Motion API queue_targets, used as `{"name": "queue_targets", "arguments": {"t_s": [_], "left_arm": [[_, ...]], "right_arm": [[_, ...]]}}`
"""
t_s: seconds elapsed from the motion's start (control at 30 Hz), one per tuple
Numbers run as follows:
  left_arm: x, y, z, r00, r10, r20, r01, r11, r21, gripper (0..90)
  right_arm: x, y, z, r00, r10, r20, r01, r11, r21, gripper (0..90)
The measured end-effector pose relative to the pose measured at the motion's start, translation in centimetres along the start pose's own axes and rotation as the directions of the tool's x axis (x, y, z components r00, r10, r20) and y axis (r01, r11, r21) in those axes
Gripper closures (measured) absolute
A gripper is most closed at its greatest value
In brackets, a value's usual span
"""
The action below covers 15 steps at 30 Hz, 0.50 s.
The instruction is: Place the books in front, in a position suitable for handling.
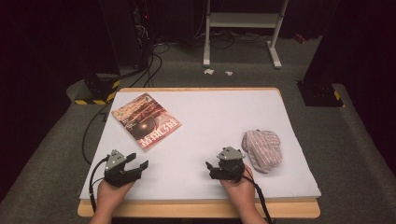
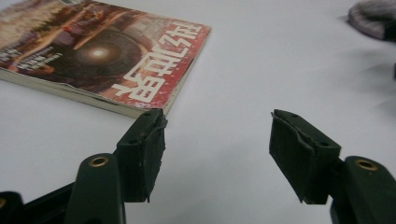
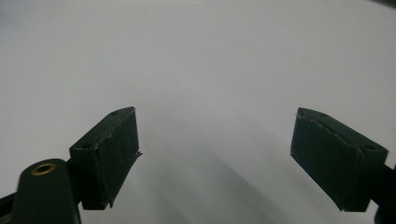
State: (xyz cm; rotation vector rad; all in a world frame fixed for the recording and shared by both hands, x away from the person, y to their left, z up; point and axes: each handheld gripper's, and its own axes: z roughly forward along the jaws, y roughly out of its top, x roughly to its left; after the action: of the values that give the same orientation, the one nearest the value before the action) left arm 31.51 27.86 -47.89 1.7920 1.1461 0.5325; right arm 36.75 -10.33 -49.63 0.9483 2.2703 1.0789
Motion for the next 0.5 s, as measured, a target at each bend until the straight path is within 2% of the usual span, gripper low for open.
{"name": "queue_targets", "arguments": {"t_s": [0.07,0.13,0.27,0.37,0.5], "left_arm": [[-0.1,0.3,-0.3,0.9999,0.012,0.005,-0.012,0.9998,-0.018,37.3],[-0.3,0.5,-0.2,0.9997,0.024,0.0,-0.024,0.9996,-0.016,37.3],[-0.4,0.8,0.4,0.9993,0.037,0.002,-0.037,0.9993,-0.008,37.4],[-0.3,1.1,1.1,0.9994,0.032,0.01,-0.032,0.9995,0.001,37.4],[-0.2,1.1,1.5,0.9995,0.03,0.012,-0.03,0.9994,0.016,39.2]], "right_arm": [[0.0,-0.2,0.0,0.9997,0.018,-0.015,-0.018,1.0,-0.004,15.7],[0.1,-0.5,-0.2,0.9994,0.03,-0.018,-0.03,1.0,-0.01,16.6],[0.2,-1.1,-0.6,0.9992,0.04,0.004,-0.04,0.998,-0.038,17.8],[-0.4,-1.6,-1.2,0.9956,0.092,-0.019,-0.093,0.994,-0.058,17.5],[-0.9,-1.9,-1.5,0.991,0.126,-0.045,-0.128,0.99,-0.066,16.6]]}}
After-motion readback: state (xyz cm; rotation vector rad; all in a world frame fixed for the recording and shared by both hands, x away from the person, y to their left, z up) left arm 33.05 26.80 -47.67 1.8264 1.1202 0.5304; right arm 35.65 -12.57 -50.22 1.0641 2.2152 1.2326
